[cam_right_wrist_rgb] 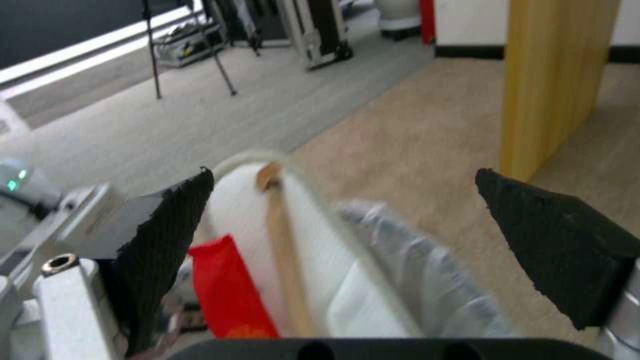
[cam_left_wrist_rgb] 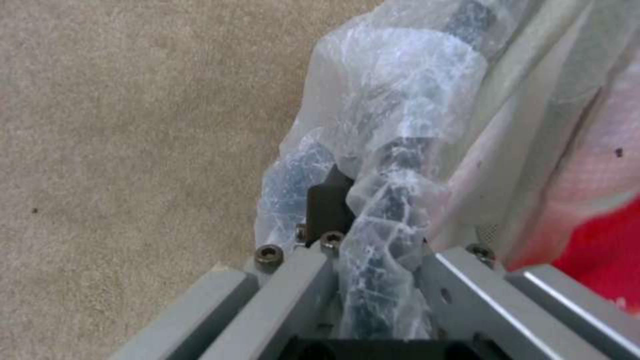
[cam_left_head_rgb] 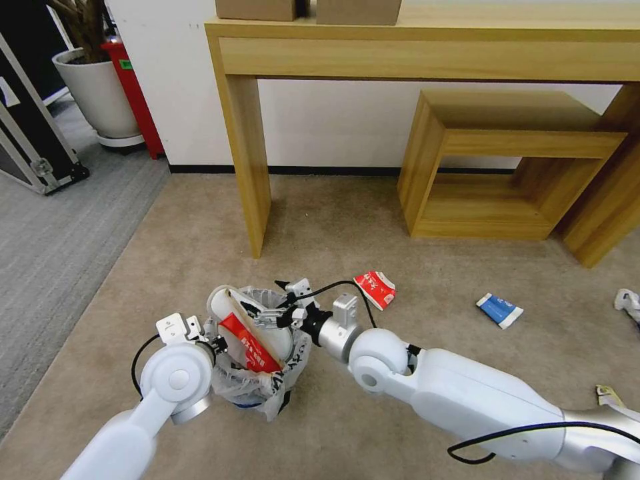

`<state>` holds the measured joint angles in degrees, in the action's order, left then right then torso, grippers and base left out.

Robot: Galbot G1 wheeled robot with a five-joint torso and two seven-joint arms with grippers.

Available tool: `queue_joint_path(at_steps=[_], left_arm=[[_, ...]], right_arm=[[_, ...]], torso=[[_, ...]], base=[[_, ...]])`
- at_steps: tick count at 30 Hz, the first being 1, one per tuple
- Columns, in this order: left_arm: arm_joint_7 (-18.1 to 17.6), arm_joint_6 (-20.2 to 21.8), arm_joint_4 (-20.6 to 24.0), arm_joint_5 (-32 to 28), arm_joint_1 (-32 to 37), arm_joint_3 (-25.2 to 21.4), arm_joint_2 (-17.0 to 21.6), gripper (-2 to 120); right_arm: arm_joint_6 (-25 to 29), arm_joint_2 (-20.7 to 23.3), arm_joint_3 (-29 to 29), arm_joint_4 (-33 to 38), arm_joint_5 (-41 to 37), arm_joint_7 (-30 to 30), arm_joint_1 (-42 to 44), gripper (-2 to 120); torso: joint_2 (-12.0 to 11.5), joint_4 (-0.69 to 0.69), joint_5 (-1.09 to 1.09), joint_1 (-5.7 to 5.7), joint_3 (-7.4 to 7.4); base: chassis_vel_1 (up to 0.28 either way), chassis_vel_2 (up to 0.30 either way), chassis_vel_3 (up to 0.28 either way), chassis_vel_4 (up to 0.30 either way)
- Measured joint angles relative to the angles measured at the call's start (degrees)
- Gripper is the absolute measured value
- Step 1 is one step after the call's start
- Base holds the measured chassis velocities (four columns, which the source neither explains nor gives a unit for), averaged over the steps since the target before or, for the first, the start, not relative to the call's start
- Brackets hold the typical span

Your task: Pick up the trash bin and place the garbage on the floor into it.

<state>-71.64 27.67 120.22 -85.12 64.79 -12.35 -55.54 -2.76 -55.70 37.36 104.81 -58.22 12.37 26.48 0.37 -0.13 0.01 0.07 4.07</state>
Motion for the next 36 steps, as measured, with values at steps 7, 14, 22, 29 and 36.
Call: queue_joint_path(at_steps=[7, 14, 22, 29, 36], left_arm=[[0.13, -0.08, 0.63, -0.16, 0.43, -0.59, 0.91, 0], [1.02, 0.37, 1.52, 0.07, 0.57, -0.33, 1.42, 0], [2.04, 0.94, 2.60, 1.35, 0.65, 0.56, 1.65, 0], [2.52, 1.63, 4.13, 1.71, 1.34, 0.06, 2.50, 0], [2.82, 2.00, 4.34, 2.34, 0.96, 1.02, 2.62, 0]], right_arm=[[-0.08, 1.47, -8.88, 0.23, -0.26, 3.16, 1.65, 100], [-2.83, 5.62, -21.26, -0.53, 2.18, 8.92, 8.49, 100], [-4.55, 8.27, -34.96, -0.24, 7.36, 13.64, 22.27, 100], [-3.29, 5.02, -48.50, -0.25, 17.87, 14.78, 37.90, 100], [-0.67, 0.82, -58.94, 2.14, 26.17, 12.44, 49.28, 100]], torso=[[0.00, 0.01, 0.00, 0.00, 0.00], [0.00, -0.01, 0.00, 0.00, 0.00], [0.00, -0.02, 0.00, 0.00, 0.00], [0.00, 0.00, 0.01, 0.00, 0.00], [0.00, -0.01, -0.01, 0.00, -0.01]], base=[[0.000, 0.000, 0.000, 0.000], [0.000, 0.000, 0.000, 0.000], [0.000, 0.000, 0.000, 0.000], [0.000, 0.000, 0.000, 0.000], [0.000, 0.000, 0.000, 0.000]])
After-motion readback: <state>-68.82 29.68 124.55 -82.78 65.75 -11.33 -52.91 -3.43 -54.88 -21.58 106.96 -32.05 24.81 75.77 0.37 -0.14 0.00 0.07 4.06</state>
